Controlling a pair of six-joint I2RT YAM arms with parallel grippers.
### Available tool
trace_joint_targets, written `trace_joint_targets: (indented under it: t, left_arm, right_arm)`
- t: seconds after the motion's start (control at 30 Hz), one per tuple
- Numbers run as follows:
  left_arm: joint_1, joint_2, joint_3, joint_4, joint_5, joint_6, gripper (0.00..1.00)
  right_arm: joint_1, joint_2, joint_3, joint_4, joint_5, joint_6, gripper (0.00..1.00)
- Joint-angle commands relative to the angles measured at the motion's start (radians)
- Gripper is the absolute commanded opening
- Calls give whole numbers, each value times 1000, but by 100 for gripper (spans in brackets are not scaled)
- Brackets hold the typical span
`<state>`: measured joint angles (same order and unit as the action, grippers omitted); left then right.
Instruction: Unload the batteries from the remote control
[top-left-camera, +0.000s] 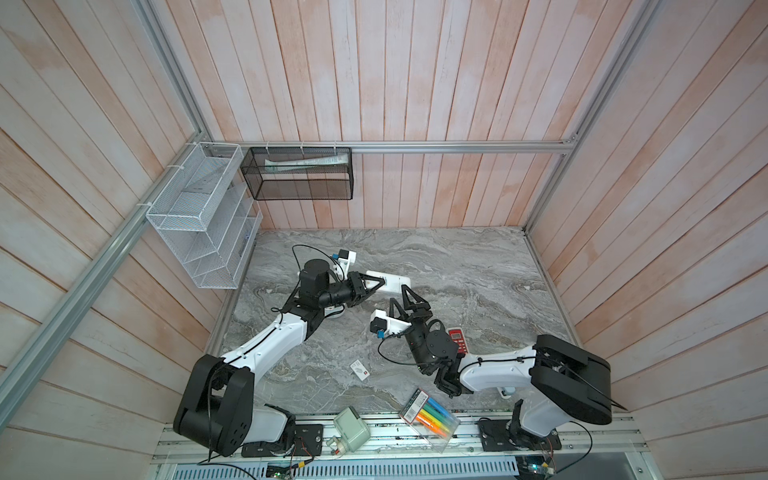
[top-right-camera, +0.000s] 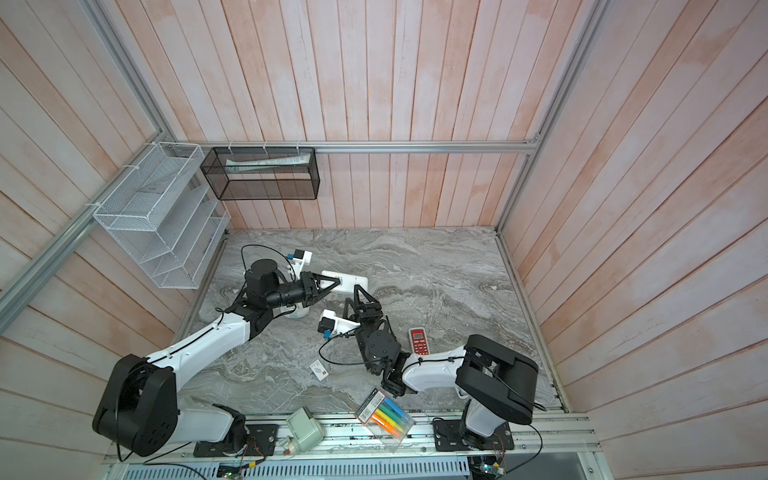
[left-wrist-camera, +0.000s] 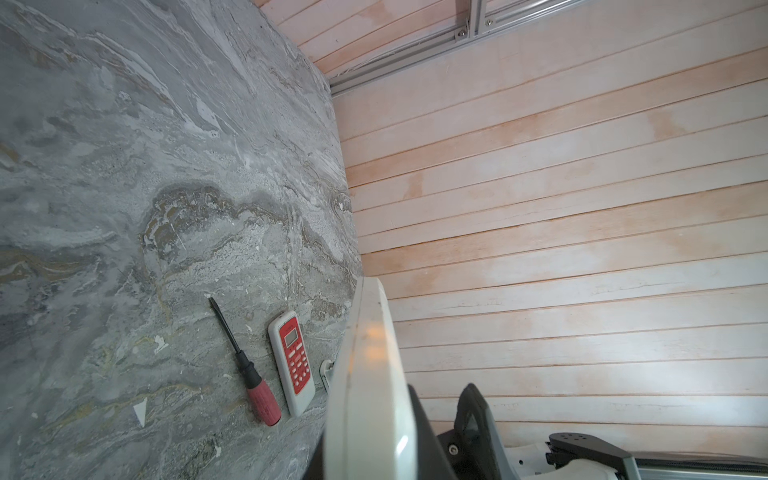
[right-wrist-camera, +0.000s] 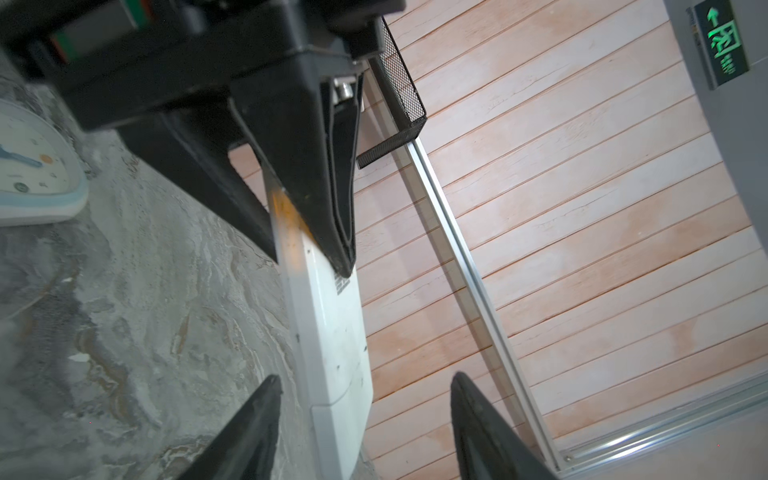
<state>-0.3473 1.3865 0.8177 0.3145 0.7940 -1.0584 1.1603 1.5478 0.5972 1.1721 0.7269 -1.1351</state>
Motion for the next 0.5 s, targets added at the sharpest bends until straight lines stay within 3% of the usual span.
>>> trace_joint_targets:
  t: [0.0, 0.23, 0.37, 0.47]
  left_arm:
    - [25, 26, 10, 44, -21, 8, 3]
    - [57, 7, -43, 83, -10, 45, 3]
    - [65, -32, -93, 102, 2, 85, 3]
    - [70, -56, -136, 127, 9, 100, 3]
  right_arm:
    - [16, -77, -9, -236, -60, 273, 67]
    - [-39, -306, 1, -557, -251, 731, 69]
    - [-236, -382, 79, -786, -539, 1071, 71]
    - [-399, -393, 113, -848, -726, 1262, 72]
